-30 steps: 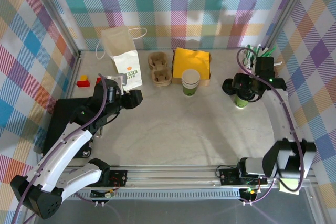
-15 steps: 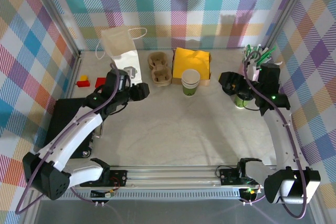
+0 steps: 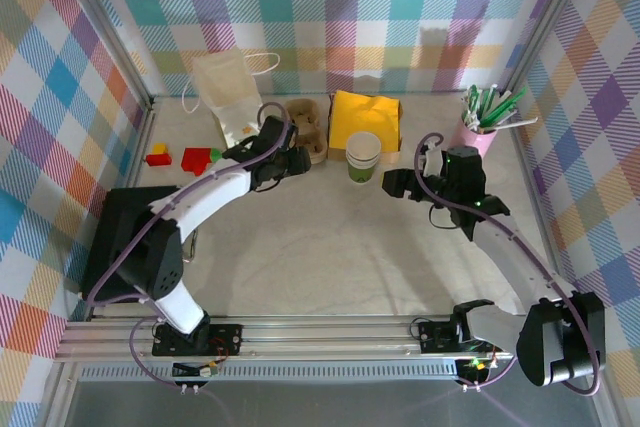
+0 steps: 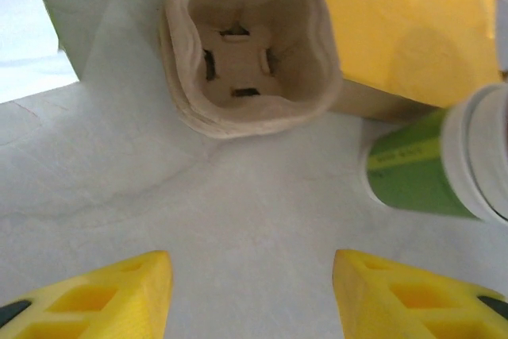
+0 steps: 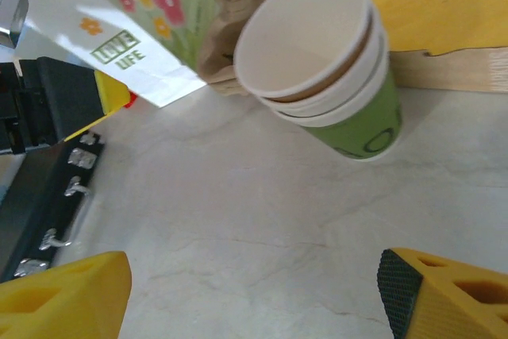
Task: Pack the takeout coffee
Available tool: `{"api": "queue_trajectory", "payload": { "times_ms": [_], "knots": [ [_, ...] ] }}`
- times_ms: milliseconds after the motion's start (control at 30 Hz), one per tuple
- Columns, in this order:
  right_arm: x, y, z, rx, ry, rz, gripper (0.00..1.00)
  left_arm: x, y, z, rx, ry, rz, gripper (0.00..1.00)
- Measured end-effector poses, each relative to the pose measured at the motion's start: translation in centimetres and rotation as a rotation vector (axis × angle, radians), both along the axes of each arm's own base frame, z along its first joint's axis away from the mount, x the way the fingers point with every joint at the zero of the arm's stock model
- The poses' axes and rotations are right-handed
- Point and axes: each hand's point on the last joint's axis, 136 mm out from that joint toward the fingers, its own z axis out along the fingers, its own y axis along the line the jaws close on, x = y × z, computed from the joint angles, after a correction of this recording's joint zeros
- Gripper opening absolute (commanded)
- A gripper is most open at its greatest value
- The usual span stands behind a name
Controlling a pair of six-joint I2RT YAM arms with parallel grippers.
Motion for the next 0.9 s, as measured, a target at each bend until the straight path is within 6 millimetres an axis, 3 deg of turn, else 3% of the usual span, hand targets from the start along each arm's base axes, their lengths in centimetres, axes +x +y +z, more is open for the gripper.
{"api": "queue_trajectory", "payload": {
  "times_ms": [300, 900],
  "knots": [
    [0.3, -0.5, -2.6, -0.045, -0.035, -0.05, 0.81, 3.7, 0.5, -3.4, 0.089, 0.008, 0.13, 0.55],
    [0.4, 0.4, -3.5, -0.083, -0.074, -0.036, 0.8, 7.6, 1.3, -6.2, 0.145, 0.0, 0.224, 0.43]
  ]
}}
